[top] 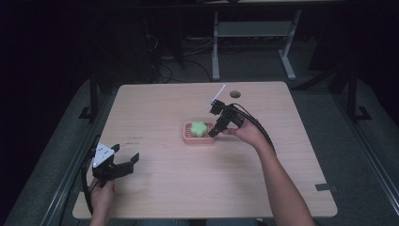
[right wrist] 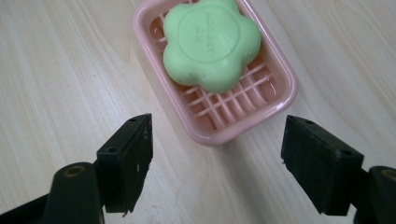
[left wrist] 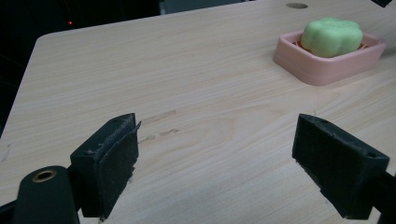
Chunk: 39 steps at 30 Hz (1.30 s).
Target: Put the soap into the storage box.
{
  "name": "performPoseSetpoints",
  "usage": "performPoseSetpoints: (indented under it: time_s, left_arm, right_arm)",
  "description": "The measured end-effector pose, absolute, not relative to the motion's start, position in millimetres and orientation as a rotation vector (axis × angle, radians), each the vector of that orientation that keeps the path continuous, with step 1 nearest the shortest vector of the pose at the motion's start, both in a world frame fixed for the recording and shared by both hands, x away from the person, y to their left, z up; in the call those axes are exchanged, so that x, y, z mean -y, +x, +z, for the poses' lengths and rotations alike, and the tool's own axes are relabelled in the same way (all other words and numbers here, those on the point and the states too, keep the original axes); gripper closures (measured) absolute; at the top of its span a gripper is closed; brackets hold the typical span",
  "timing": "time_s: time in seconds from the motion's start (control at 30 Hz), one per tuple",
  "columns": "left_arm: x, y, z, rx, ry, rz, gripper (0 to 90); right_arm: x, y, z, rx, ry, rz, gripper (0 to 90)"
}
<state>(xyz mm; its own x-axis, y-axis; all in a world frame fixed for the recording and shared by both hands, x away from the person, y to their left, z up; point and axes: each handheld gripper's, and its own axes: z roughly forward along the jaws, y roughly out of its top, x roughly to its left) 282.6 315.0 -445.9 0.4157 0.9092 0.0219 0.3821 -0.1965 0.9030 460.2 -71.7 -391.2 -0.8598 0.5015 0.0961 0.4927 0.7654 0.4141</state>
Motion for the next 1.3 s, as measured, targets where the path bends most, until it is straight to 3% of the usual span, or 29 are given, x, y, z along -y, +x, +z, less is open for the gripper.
performPoseSetpoints:
  time_s: [1.3]
  left_arm:
    - [-311,282,-446,-1.107,1.787,0.736,14.2]
  right_arm:
    - [128,421,-395,-2.903,0.881,0.753,23.7]
